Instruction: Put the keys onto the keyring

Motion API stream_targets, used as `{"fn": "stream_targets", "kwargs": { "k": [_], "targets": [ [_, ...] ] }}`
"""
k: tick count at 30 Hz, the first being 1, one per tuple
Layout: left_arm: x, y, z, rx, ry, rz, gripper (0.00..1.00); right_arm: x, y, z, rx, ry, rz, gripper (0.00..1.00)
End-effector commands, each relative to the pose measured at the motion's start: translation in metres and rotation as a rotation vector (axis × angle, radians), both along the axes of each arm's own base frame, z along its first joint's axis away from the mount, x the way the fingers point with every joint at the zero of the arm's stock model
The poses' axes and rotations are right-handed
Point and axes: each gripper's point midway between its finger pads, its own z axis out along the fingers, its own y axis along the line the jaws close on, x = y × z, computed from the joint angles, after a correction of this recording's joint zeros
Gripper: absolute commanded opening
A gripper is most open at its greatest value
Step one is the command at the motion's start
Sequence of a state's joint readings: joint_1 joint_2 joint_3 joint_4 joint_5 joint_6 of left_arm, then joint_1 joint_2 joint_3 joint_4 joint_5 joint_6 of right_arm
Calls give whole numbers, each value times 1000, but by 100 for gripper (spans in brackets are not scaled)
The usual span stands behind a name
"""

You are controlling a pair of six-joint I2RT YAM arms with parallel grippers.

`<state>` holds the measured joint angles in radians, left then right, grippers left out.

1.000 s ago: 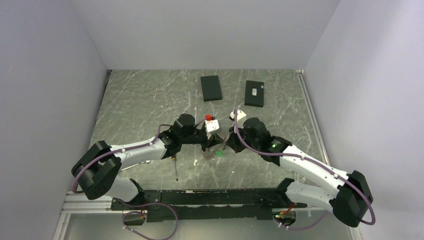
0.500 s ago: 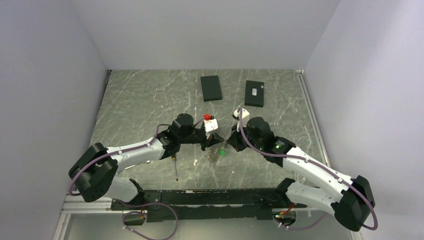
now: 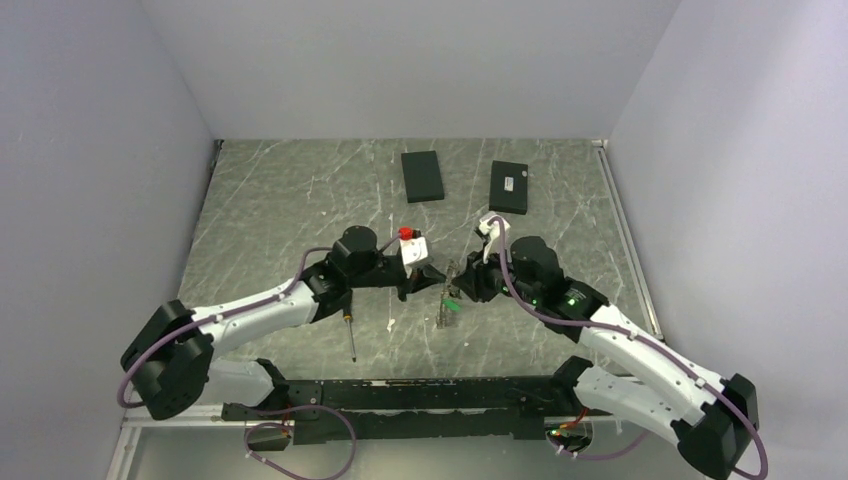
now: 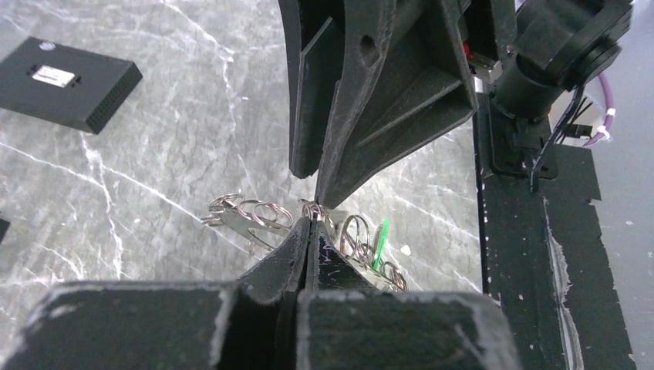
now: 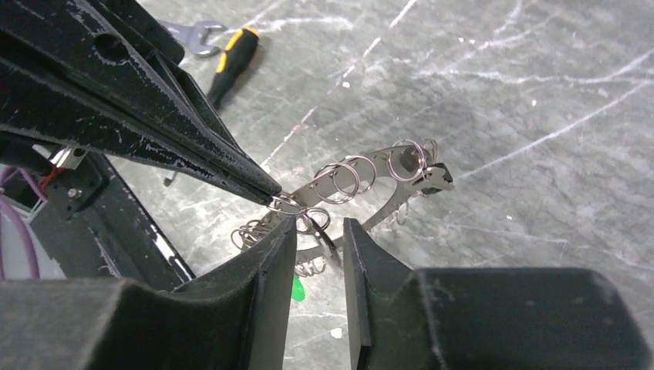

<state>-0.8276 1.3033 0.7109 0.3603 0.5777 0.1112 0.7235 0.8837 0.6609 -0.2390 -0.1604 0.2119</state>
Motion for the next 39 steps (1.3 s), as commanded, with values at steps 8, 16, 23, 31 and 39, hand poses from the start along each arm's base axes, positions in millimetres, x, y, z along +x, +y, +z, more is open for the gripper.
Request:
{"fn": "stream_targets", "kwargs": {
  "k": [8,16,23,31,39],
  "targets": [
    [-17,10,37,-61,-36,-18,0,-19,23,74,174,-187,203,44],
    [-30,27,60,-35,-49,-22,0,-33,40,94,214,-230,355,50],
    [-44,44,73,-39,-68,-40,0,-41,53,106,247,-272,465,49],
    [-49,47,76,-101,-60,-31,0,-54,61,107,243,-236,564,46],
    [-51,51,80,-115,-72,-22,0,-64,64,102,253,-197,614,44]
  ]
}}
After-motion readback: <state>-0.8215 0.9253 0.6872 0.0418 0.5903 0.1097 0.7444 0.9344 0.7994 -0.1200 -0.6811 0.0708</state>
